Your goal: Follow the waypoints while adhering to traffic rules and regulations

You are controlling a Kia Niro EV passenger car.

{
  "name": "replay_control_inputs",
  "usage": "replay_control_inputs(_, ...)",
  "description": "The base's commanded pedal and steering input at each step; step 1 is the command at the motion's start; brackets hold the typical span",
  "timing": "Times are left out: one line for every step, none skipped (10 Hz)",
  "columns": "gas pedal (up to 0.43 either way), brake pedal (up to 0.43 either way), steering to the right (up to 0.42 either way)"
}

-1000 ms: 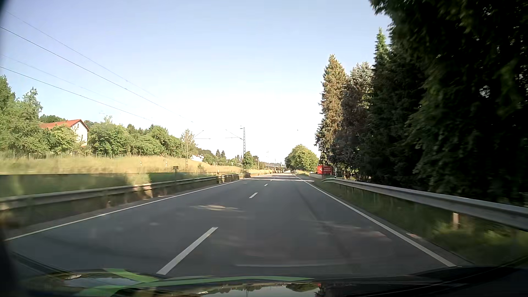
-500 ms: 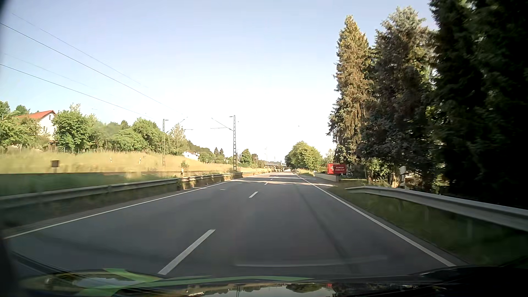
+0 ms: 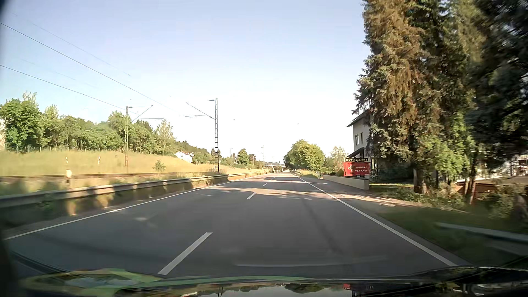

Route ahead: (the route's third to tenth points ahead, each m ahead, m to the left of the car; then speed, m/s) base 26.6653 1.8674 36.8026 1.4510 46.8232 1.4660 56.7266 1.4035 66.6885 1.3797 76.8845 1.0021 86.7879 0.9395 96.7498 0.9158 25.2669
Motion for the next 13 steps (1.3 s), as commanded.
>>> replay_control_inputs(0.280, 0.000, 0.000)
replay_control_inputs(0.287, 0.000, 0.000)
replay_control_inputs(0.287, 0.000, 0.000)
replay_control_inputs(0.287, 0.000, 0.000)
replay_control_inputs(0.287, 0.000, 0.000)
replay_control_inputs(0.287, 0.000, 0.000)
replay_control_inputs(0.287, 0.000, 0.001)
replay_control_inputs(0.280, 0.000, 0.000)
replay_control_inputs(0.248, 0.000, 0.000)
replay_control_inputs(0.228, 0.000, -0.001)
replay_control_inputs(0.228, 0.000, -0.002)
replay_control_inputs(0.228, 0.000, -0.002)
replay_control_inputs(0.209, 0.000, -0.002)
